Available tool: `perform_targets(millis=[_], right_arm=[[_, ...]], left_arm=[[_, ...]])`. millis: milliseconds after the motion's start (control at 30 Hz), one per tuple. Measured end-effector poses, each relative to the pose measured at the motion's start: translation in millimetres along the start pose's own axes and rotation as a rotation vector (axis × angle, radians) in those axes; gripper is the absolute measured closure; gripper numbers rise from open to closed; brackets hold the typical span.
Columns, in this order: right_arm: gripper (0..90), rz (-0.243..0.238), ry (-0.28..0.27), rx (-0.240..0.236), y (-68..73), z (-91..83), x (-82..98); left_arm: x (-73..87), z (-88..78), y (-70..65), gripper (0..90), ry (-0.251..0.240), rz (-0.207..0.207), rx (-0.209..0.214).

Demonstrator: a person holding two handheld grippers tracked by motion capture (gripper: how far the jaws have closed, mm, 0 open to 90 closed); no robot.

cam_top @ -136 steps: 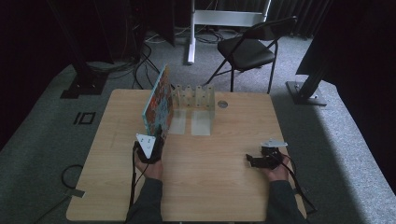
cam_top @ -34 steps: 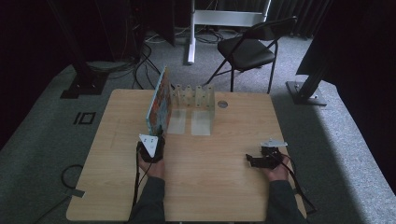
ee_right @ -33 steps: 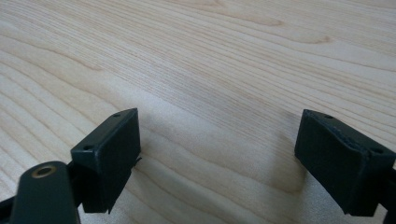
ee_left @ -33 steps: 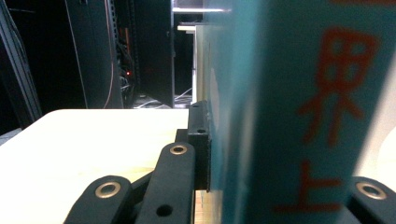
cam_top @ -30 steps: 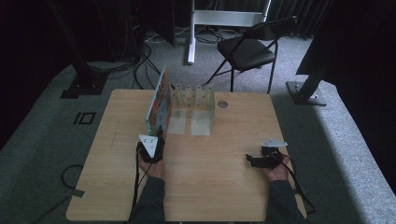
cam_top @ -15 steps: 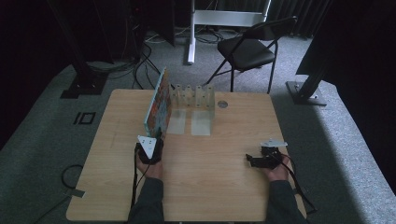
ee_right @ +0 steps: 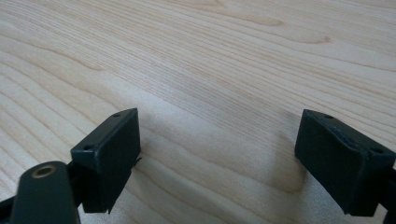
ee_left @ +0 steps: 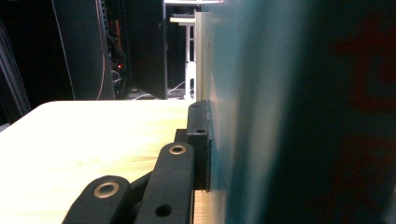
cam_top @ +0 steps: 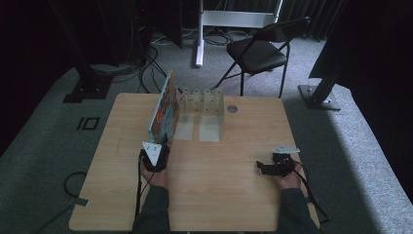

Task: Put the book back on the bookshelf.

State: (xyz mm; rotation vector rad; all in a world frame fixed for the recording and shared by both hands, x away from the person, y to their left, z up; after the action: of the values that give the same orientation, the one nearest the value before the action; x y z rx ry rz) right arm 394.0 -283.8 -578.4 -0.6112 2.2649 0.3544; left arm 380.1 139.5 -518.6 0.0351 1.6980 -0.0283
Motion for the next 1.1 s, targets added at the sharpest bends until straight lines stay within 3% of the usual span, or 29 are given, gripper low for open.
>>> perform_targets(millis=[533, 800, 1100], right_arm=[[14.0, 0.000, 0.000, 0.000, 0.0, 0.0, 0.0], [14.0, 0.000, 0.000, 0.000, 0.1, 0.0, 0.0], [14.0, -0.001, 0.000, 0.000, 0.0, 0.0, 0.0]], left_arm=[[0.1, 0.1, 4.5, 78.9, -0.003, 0.013, 0.000], [0.2, -0.6, 4.9, 77.1, -0.005, 0.044, -0.004], [-1.7, -4.1, 5.3, 64.4, -0.020, 0.054, 0.035]])
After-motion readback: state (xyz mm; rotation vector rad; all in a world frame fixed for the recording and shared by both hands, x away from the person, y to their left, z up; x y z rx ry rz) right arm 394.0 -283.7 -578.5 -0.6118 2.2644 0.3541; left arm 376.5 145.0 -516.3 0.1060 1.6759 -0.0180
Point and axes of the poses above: each handheld gripper's, and its own axes: z roughly forward along the jaws, x roughly out of its underside, y roughly to its left, the point moved 4 cm from there along z, roughly forward along the jaws, and after that the axes turned 5 degrees about -x, right-handed, at the moved point
